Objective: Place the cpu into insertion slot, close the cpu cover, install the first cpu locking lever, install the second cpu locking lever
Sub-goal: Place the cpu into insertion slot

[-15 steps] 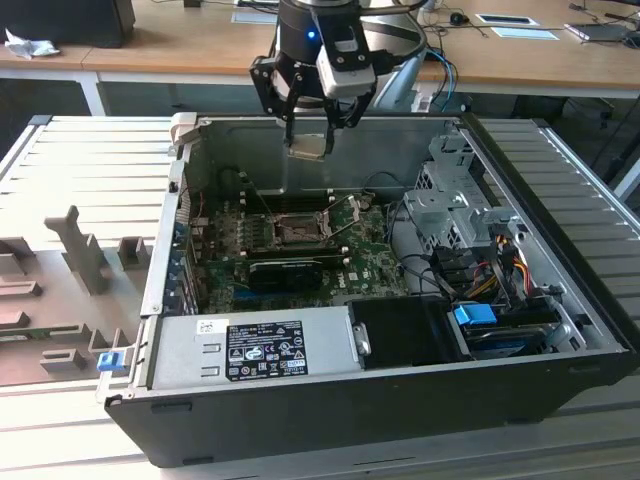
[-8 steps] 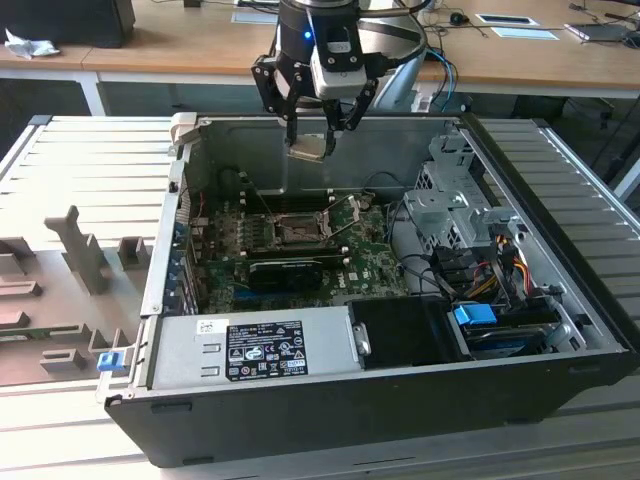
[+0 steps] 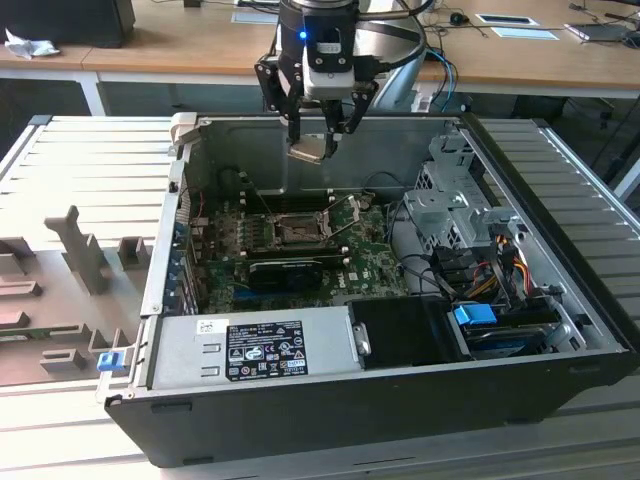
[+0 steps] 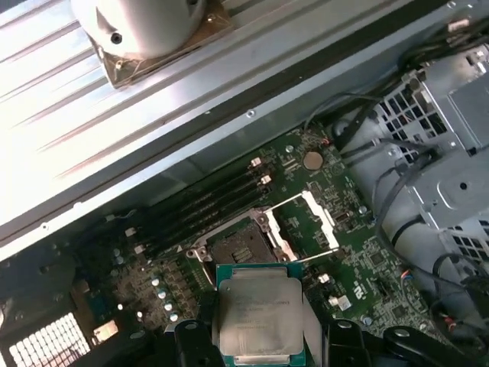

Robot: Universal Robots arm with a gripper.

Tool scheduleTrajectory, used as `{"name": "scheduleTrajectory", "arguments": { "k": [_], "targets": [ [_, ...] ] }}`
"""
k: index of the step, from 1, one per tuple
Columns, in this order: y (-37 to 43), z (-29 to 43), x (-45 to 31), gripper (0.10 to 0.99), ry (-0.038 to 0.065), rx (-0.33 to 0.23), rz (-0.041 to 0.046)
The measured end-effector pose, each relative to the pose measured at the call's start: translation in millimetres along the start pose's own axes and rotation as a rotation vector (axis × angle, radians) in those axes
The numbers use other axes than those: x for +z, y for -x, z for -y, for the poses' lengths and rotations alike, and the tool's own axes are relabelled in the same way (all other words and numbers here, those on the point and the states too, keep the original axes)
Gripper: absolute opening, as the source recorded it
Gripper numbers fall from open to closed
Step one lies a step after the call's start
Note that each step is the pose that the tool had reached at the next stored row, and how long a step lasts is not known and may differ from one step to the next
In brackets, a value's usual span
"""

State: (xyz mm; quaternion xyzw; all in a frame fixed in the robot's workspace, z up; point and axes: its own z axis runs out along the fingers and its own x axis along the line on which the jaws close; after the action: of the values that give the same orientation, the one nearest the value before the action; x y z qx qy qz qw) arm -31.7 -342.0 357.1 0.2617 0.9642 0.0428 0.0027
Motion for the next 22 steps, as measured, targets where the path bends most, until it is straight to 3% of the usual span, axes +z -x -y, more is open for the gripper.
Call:
{"name": "scheduleTrajectory", "arguments": {
  "k": [5, 14, 22],
  "targets": [
    [0.0, 0.1, 0.7, 0.529, 0.002, 0.114, 0.0096],
    [0.2, 0.6, 5.7, 0.529, 0.002, 0.129, 0.0109],
    [0.2, 0.7, 6.8, 0.529, 0.004, 0.224, 0.0192]
  ]
}}
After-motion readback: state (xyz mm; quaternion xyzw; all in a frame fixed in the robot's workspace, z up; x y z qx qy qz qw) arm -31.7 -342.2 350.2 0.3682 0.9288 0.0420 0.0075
